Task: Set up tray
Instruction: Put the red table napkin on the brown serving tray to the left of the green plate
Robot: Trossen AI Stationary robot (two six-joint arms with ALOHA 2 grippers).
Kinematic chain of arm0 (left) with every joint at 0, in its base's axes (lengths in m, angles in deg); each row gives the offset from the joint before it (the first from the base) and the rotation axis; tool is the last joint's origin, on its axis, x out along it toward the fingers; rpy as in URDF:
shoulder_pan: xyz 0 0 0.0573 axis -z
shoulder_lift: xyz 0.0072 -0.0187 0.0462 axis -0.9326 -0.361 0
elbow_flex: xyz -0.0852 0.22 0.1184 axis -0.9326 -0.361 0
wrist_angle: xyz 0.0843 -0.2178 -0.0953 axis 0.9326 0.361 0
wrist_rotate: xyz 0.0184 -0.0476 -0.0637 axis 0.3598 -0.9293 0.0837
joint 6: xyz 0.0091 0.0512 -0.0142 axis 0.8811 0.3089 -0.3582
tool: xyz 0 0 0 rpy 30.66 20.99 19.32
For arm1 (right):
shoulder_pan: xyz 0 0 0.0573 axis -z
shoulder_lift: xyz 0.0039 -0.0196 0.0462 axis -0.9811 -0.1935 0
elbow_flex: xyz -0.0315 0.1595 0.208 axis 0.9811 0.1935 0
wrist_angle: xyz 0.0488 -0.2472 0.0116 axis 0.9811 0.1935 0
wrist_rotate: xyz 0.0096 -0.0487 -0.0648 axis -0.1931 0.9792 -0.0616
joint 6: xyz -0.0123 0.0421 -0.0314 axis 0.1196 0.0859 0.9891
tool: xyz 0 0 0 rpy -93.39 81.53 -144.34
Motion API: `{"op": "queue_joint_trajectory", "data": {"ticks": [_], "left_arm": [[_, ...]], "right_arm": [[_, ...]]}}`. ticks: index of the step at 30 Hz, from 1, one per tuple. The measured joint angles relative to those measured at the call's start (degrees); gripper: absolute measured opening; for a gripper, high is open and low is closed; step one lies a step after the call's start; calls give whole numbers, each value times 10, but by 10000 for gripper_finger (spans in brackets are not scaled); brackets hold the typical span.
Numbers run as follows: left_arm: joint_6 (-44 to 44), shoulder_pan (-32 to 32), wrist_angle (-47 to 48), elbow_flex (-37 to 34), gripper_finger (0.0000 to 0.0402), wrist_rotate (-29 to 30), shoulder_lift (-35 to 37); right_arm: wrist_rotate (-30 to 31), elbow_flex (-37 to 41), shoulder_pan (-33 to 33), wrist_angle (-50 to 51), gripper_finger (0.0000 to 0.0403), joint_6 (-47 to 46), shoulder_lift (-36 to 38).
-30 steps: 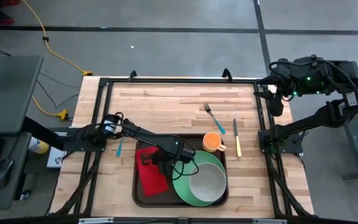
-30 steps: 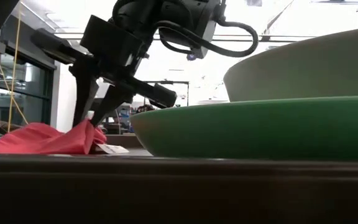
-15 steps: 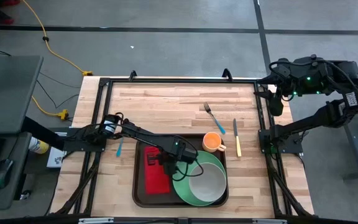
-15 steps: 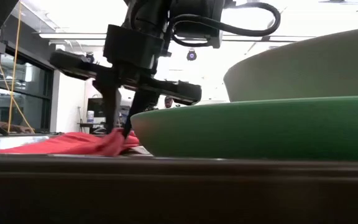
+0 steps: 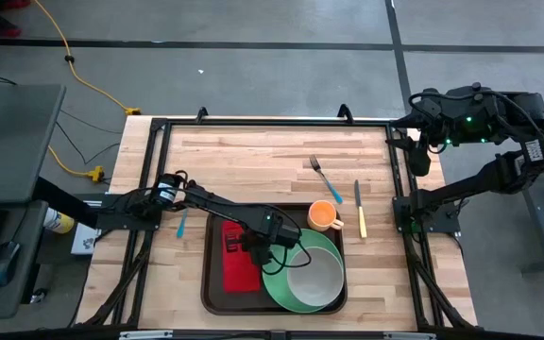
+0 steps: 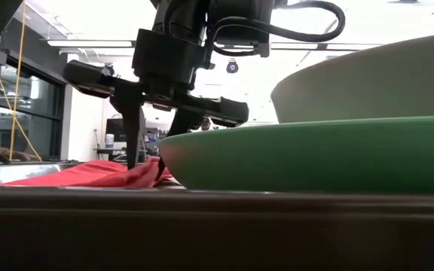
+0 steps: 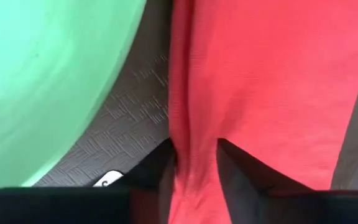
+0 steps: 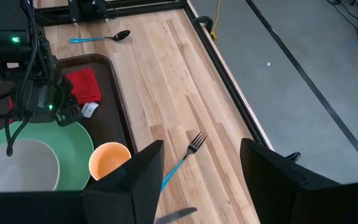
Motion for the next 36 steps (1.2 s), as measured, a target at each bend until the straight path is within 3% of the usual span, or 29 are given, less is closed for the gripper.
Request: {"op": "queue_joint_trajectory", "data": {"ticks": [8, 13, 25, 31, 34, 36], "left_arm": [[-25, 0, 13, 0, 245, 29, 0], [-45, -1, 35, 0, 275, 38, 0], [-39, -1, 24, 37, 246, 68, 6], [-37, -4, 25, 58, 244, 152, 6], [-88, -11, 25, 66, 241, 204, 6], [-144, -22, 26, 72, 232, 206, 8]], "right_arm": [[0, 0, 0, 0, 191, 0, 0], [0, 0, 0, 0, 191, 1, 0], [0, 0, 0, 0, 191, 2, 0], [-4, 0, 0, 0, 191, 2, 0], [-4, 0, 0, 0, 191, 2, 0], [-4, 0, 0, 0, 191, 2, 0]]}}
